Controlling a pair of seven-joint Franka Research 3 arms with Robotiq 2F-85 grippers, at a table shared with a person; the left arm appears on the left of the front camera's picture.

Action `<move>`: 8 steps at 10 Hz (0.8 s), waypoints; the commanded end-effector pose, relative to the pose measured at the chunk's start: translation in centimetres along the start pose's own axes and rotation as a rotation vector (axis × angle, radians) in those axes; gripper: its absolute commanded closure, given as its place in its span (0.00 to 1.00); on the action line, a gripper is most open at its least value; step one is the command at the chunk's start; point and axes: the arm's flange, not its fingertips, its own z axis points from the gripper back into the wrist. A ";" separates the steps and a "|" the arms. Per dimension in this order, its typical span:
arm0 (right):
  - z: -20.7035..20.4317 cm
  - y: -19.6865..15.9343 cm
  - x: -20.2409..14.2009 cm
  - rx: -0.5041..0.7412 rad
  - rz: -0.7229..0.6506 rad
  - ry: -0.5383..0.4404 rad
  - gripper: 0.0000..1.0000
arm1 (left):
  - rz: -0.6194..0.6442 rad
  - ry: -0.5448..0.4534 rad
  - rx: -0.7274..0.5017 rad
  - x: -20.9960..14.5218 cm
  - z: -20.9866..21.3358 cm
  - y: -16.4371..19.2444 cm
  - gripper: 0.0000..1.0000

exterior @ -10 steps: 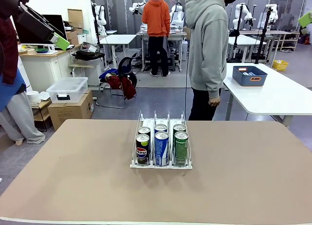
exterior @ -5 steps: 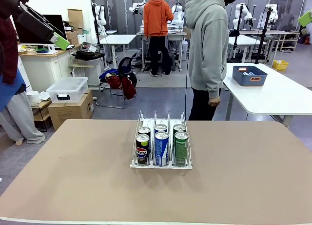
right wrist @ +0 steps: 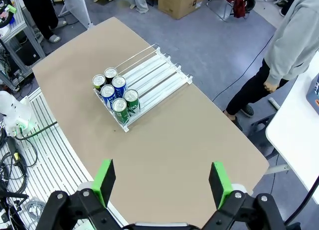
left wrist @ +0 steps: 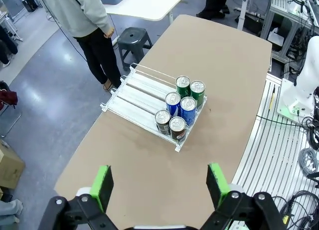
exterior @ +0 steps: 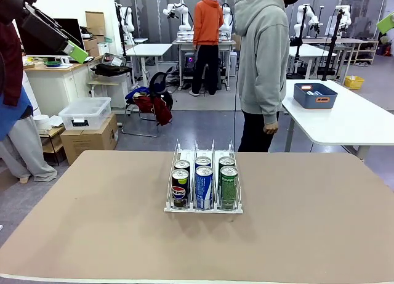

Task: Fill the beverage cans into the dispenser.
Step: Pick up the Pepsi coke handed by the human.

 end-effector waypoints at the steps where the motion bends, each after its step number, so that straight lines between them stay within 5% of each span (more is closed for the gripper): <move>1: -0.1 0.5 0.4 -0.018 -0.006 -0.004 0.00 | 0.066 -0.028 -0.013 0.6 0.4 -0.1 0.00; 8: 0.2 0.4 0.6 -0.010 -0.008 -0.010 0.00 | 0.108 -0.067 0.055 1.6 1.9 0.5 0.00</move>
